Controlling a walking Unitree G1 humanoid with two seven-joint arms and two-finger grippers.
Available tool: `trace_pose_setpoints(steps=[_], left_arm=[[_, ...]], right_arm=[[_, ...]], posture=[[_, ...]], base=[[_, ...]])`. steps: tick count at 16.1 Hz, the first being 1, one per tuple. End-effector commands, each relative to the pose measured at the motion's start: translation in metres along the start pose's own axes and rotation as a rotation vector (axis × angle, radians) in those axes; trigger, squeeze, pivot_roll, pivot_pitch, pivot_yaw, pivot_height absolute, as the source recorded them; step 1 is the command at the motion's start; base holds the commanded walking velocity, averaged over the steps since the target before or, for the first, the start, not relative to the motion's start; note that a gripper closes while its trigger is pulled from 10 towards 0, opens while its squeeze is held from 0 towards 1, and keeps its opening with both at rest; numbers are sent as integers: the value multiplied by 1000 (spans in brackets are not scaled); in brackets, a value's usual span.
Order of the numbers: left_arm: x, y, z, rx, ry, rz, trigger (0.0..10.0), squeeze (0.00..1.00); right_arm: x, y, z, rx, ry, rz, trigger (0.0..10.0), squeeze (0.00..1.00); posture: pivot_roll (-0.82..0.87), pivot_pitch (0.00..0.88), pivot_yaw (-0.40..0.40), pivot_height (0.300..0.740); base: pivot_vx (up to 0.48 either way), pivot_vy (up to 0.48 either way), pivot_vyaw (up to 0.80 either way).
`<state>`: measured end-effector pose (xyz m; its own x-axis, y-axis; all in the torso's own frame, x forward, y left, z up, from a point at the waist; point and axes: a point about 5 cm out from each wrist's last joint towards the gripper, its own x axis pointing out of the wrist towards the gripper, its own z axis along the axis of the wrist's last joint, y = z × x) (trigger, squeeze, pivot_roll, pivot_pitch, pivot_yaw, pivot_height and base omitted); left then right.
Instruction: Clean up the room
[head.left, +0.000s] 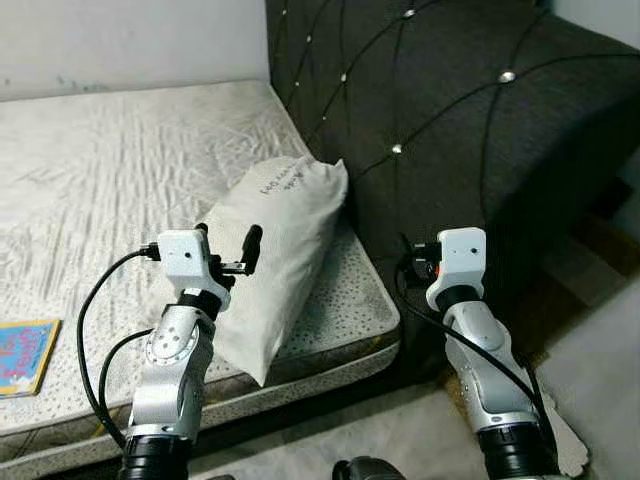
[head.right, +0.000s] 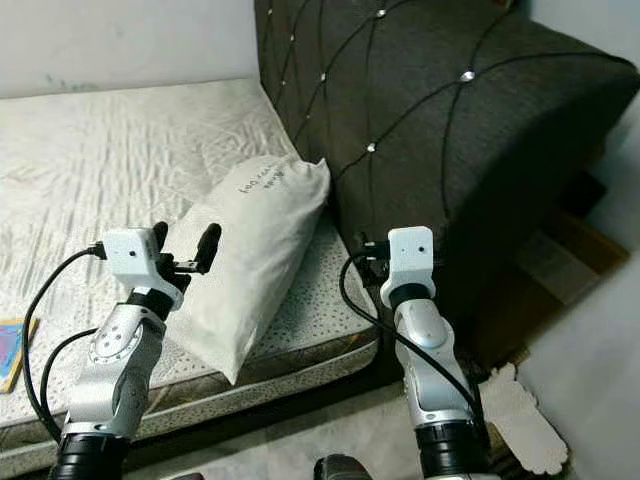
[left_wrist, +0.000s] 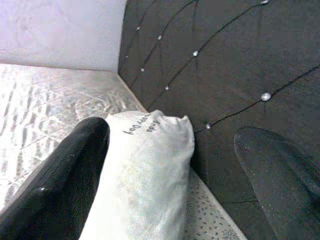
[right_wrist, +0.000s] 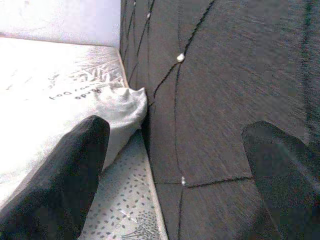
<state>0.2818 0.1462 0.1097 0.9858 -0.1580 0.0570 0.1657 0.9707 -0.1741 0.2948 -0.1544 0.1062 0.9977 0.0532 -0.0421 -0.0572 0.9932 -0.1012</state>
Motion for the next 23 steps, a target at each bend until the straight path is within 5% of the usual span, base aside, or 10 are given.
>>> trace_pose_setpoints(steps=[1,5,10,18,19,23], left_arm=[[-5,3,1,20,1,12,10000,0],[-15,7,5,59,-7,39,10000,0],[-46,22,-7,73,40,149,10000,0],[-48,24,-7,77,43,162,10000,0],[-37,20,-11,81,43,139,10000,0],[-37,20,-15,86,57,136,10000,0]], right_arm=[[-1,4,0,32,4,12,10000,0],[0,7,-4,54,12,-10,10000,0],[-6,-6,-10,36,9,-80,10000,0],[-6,-7,-15,36,20,-85,10000,0],[-2,-6,-15,18,8,-83,10000,0],[-5,-2,-20,7,32,-70,10000,0]], posture=[[58,0,-18,740],[91,0,-3,740],[112,0,-10,740],[116,0,-12,740],[93,0,8,740],[86,0,13,740]], base=[[0,0,0],[0,0,0],[0,0,0],[0,0,-800],[0,0,0],[0,0,0]])
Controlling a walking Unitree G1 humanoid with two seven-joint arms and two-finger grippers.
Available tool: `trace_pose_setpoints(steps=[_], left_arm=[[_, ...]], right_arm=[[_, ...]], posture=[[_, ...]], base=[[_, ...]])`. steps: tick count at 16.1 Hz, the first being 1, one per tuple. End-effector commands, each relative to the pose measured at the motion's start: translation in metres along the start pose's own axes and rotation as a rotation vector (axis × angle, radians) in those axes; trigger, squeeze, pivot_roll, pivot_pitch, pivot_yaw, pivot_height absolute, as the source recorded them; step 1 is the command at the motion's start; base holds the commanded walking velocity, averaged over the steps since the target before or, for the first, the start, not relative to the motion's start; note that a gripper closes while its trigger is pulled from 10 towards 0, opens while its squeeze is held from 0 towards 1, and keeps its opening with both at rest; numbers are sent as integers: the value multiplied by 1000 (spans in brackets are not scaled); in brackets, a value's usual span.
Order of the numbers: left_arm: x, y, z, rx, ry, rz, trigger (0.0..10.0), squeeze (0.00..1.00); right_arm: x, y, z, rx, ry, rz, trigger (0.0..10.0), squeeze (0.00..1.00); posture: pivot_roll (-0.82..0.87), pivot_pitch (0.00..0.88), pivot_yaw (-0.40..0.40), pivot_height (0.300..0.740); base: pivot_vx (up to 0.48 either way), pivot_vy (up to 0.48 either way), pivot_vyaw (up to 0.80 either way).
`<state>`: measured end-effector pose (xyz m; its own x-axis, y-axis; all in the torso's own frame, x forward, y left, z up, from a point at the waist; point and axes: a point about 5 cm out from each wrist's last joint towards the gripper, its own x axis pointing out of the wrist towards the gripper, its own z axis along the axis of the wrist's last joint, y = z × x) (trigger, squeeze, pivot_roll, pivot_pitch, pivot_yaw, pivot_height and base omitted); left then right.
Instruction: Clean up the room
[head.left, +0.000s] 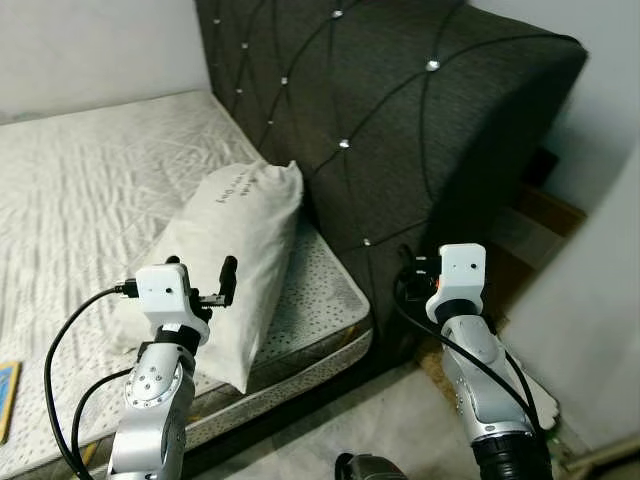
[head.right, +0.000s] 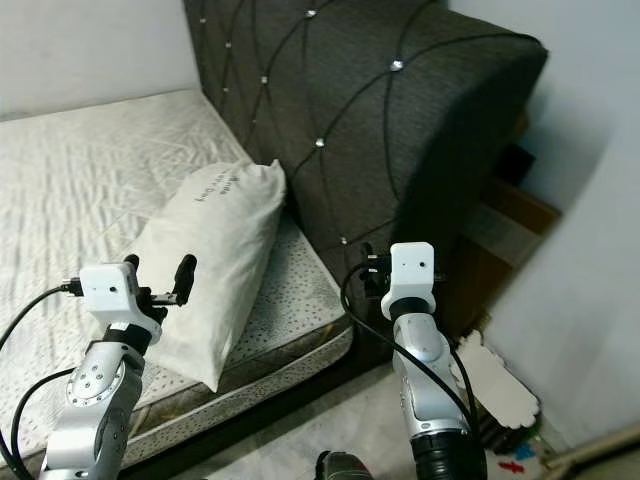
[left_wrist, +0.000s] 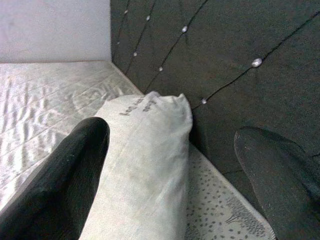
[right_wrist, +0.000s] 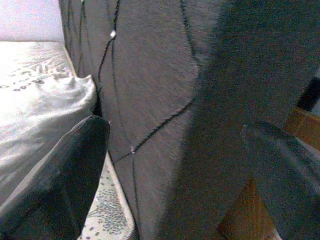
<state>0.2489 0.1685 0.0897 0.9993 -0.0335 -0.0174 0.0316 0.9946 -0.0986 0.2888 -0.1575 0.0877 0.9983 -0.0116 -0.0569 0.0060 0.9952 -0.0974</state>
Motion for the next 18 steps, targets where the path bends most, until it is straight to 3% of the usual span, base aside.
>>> trace_pose_setpoints(steps=[1,18], left_arm=[[1,0,-1,8,1,0,10000,0],[11,-3,1,6,-33,-3,10000,0]], right_arm=[[0,1,-3,-7,15,-1,10000,0],[9,1,-2,-33,10,12,10000,0]], posture=[[86,0,11,740],[87,0,0,740]], base=[[0,0,0],[0,0,0]])
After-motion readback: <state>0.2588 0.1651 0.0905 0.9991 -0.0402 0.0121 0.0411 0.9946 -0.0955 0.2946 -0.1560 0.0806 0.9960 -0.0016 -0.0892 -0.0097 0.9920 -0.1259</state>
